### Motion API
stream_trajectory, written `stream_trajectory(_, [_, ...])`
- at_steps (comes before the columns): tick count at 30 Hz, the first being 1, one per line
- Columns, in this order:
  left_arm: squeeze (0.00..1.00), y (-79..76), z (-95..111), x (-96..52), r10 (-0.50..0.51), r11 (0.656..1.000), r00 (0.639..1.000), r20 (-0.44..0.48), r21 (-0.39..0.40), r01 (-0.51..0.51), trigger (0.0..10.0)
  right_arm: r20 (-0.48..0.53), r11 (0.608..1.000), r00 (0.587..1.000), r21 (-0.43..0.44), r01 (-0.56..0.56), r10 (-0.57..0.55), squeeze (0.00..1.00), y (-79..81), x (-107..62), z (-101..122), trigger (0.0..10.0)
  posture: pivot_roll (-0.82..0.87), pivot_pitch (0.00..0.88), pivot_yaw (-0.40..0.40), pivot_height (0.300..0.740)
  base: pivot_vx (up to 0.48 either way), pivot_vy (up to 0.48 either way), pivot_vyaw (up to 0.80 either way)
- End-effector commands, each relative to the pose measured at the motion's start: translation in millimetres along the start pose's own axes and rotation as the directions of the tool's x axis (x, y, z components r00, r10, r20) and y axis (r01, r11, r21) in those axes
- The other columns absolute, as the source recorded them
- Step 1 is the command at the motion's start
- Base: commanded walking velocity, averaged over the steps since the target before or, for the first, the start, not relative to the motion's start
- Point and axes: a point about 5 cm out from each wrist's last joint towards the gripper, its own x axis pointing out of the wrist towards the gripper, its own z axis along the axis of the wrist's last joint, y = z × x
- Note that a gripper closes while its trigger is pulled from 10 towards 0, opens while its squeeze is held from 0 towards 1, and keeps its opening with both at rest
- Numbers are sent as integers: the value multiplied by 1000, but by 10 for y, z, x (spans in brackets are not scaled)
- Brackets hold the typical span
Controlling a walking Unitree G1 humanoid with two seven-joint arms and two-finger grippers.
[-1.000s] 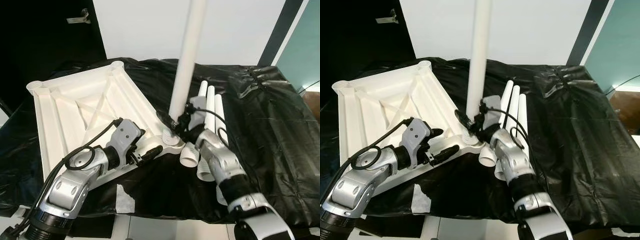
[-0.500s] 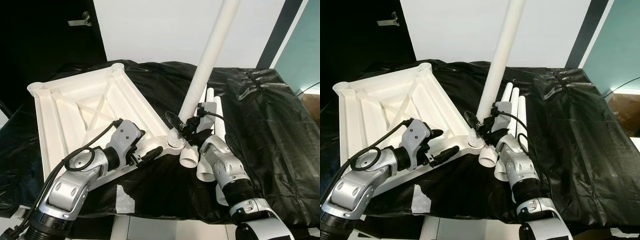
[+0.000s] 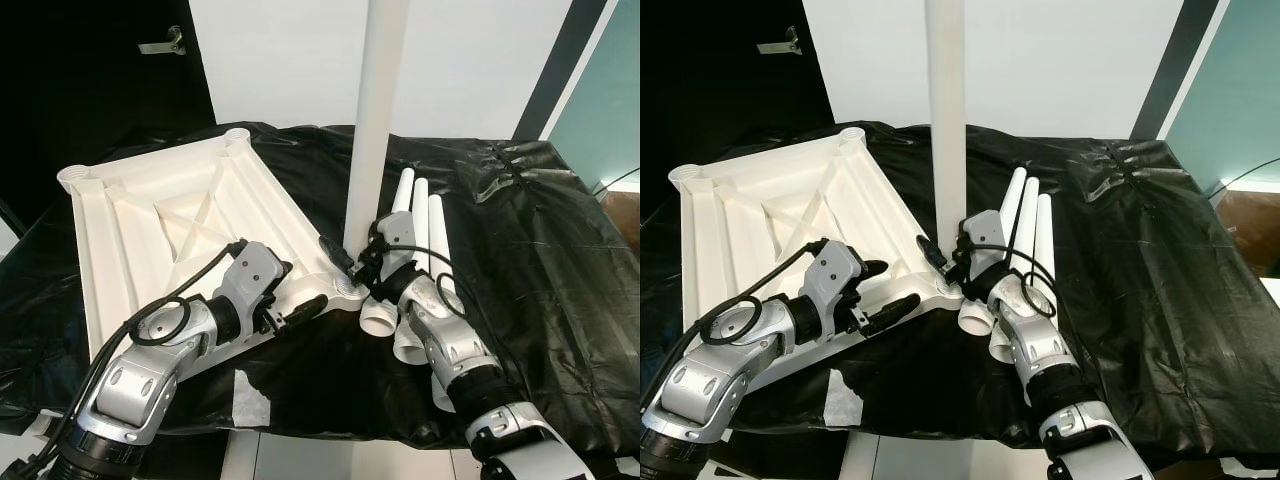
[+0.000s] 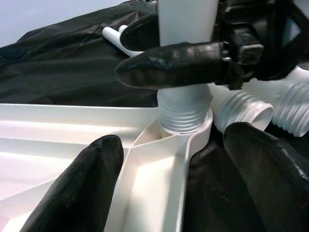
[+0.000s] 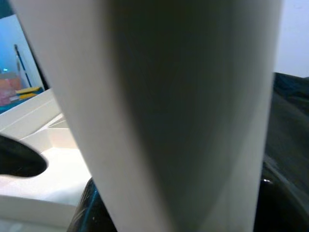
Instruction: Building children table
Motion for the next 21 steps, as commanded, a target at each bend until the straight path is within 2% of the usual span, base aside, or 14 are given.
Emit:
stream_trajectory(1, [0, -14, -33, 9, 10, 1000, 1000, -20, -4, -10, 10000, -135, 998, 991, 57, -17, 24, 0, 50, -150, -318, 10000, 49, 0, -26, 740, 0, 0, 0])
stream_trajectory(7, [0, -17, -33, 8, 6, 1000, 1000, -23, -4, -6, 10000, -139, 998, 990, 57, -12, 20, 0, 33, -177, -348, 10000, 47, 0, -21, 740, 0, 0, 0])
stream_trajectory(10, [0, -30, -144, 3, -2, 999, 994, -111, 34, 6, 10000, -140, 993, 990, 113, 43, -27, 0, -49, -187, -357, 10000, 47, 0, -17, 740, 0, 0, 0])
stream_trajectory(15, [0, -63, -261, -2, -8, 999, 986, -167, 47, 16, 10000, -121, 990, 991, 122, 77, -62, 0, -112, -165, -307, 10000, 46, 0, -17, 740, 0, 0, 0])
stream_trajectory(19, [0, -60, -257, 10, 4, 999, 988, -156, 40, 2, 10000, -119, 993, 991, 102, 65, -52, 0, -120, -150, -282, 10000, 46, 0, -22, 740, 0, 0, 0])
stream_trajectory(21, [0, -53, -228, 22, 9, 1000, 990, -139, 29, -5, 10000, -115, 995, 993, 97, 14, -3, 0, -90, -153, -281, 10000, 46, 0, -22, 740, 0, 0, 0])
